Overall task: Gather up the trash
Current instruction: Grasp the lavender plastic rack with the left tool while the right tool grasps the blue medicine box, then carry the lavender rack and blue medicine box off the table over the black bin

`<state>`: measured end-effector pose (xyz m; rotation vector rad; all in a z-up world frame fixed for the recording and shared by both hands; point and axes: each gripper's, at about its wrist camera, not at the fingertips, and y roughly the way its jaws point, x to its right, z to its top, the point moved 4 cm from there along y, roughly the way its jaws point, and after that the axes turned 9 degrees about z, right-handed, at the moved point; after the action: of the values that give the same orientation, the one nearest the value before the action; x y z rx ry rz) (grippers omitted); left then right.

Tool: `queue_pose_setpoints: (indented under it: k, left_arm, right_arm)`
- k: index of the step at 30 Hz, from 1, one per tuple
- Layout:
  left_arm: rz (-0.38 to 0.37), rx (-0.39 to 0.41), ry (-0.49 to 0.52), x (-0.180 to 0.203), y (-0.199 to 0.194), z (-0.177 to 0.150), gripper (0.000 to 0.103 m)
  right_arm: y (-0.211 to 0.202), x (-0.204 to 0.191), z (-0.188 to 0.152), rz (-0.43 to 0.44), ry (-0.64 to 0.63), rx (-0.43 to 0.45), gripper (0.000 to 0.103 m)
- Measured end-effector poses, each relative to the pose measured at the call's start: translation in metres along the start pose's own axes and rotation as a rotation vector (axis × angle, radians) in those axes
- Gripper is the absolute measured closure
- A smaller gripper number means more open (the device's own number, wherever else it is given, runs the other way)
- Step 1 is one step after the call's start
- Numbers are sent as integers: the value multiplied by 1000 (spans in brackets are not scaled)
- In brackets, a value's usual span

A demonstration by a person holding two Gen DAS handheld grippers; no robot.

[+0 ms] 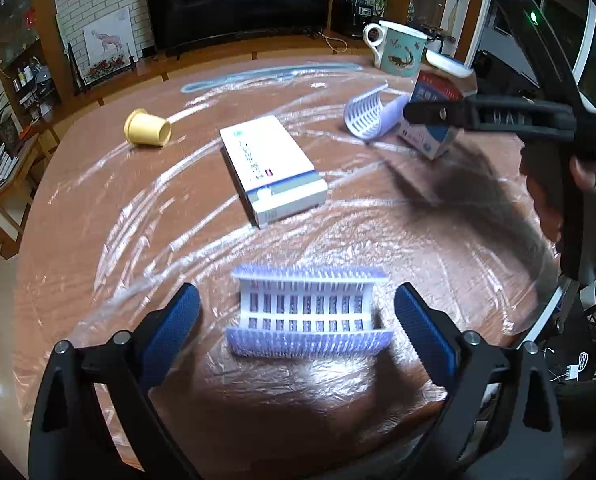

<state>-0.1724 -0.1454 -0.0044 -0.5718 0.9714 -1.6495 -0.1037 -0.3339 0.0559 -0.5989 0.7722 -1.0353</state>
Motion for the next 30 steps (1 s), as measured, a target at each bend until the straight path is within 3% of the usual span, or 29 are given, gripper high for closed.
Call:
queue_pose_setpoints:
  k: [2,5,7,9,16,30]
  left_arm:
    - [9,-18,2,1,5,-3,22]
    - [27,2,8,3,5,-4,31]
    - [31,3,5,2,4,-4,31]
    - [41,17,2,1,0,-4,31]
    - [30,71,-50,-9,-18,5,31]
    - [-20,114,-72,-12,-32,12,31]
  right_arm:
    - [0,2,1,16,18,7,8]
    - [4,6,0,41,53,-3,27]
    - [8,12,-2,64,103,-26,51]
    - [8,17,-4,66,145,-33,55]
    - [-19,15,-9,111,197,29,58]
    - [-56,-14,-35,190,247,38,58]
